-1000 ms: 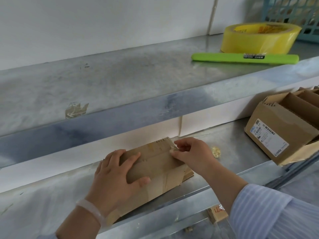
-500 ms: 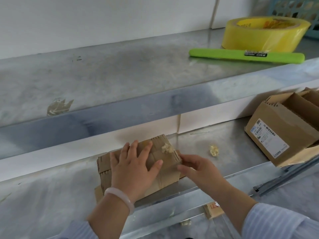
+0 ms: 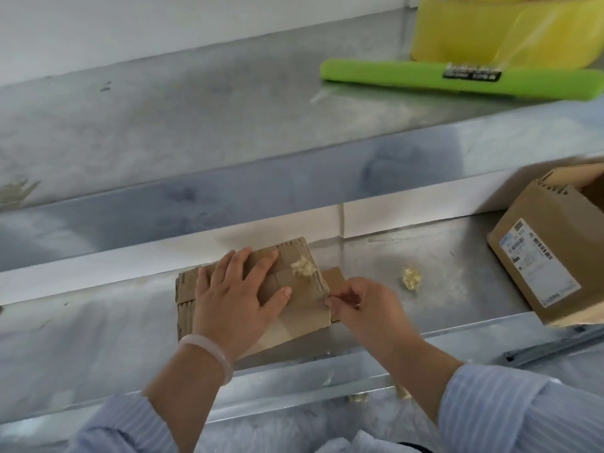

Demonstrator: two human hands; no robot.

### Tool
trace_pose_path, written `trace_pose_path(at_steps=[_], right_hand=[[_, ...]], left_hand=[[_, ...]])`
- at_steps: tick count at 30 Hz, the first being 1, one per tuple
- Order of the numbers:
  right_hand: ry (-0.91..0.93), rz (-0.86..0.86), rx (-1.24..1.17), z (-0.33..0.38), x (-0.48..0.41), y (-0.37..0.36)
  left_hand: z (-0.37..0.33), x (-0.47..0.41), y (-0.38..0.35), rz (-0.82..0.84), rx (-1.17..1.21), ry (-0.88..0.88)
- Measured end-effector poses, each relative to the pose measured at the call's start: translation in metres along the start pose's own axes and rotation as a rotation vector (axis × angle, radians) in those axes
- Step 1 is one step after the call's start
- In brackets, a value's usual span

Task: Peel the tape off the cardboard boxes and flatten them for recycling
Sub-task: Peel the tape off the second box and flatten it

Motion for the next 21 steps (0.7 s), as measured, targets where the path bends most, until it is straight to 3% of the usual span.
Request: trace_pose_path(at_steps=[4, 8, 11, 17, 21], right_hand=[[0.008, 0.128, 0.050, -0.001, -0.004, -0.009], [-0.239, 0.379, -0.661, -0.004, -0.001, -0.021], [-0.239, 0.426, -0.826, 0.004, -0.005, -0.014], [-0.015, 0.166, -0.293, 0.017, -0.038, 0.019], [0.082, 0.062, -0.147, 0.027, -0.045, 0.020]], left_hand=[[-0.001, 0.000, 0.001, -0.019, -0.017, 0.010], [-0.001, 0.000, 0.001, -0.020, -0.016, 0.010], [-0.001, 0.002, 0.002, -0.020, -0.012, 0.009], [-0.001, 0.002, 0.001, 0.003, -0.003, 0.007], [-0.001, 0.003, 0.001, 0.002, 0.000, 0.010]])
Point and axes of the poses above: each hand's wrist, its own x-axis away from the middle knuckle, its own y-axis out of the back of the hand, z = x × y, the point moved 8 cm from there along -x, towards the middle knuckle, and after that the axes turned 4 degrees about x, right-handed, at the moved point
